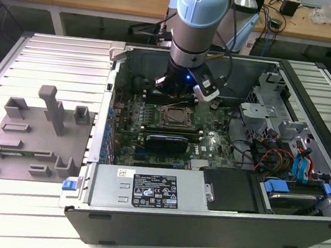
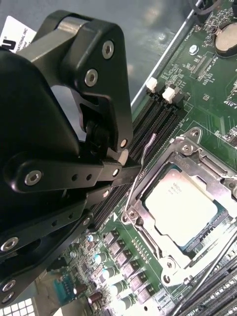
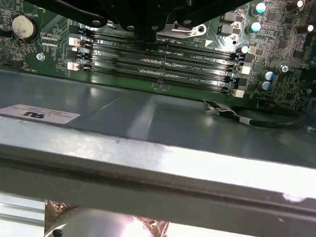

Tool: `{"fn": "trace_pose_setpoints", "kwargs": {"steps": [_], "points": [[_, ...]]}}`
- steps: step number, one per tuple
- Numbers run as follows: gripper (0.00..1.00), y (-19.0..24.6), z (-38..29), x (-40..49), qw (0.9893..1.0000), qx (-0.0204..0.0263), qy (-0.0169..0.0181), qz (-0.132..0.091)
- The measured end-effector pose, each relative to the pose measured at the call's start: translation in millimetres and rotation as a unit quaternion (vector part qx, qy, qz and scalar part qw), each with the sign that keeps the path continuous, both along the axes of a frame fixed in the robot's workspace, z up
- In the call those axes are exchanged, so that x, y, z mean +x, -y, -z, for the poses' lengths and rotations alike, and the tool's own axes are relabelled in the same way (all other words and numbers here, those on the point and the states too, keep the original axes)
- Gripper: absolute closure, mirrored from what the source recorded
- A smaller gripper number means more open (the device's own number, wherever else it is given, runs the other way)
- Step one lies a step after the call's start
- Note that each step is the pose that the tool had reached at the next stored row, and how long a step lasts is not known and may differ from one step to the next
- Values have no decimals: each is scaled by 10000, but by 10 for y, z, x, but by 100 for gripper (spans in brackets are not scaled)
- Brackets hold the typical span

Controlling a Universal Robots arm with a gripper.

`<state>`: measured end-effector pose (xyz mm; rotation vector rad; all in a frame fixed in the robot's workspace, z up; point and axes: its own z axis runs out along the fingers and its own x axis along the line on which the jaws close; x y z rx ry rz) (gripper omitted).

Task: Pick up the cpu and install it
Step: 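Install the first cpu locking lever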

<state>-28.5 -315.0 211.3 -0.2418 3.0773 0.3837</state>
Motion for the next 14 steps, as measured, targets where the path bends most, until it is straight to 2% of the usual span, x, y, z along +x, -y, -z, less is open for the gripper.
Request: {"fn": "trace_pose_setpoints", "kwargs": {"steps": [5,11,14], "points": [[89,2,30,6,10000,-2,-1,-18],[89,2,53,11,9998,-1,0,-222],[89,2,77,41,9994,-1,-1,-344]]}}
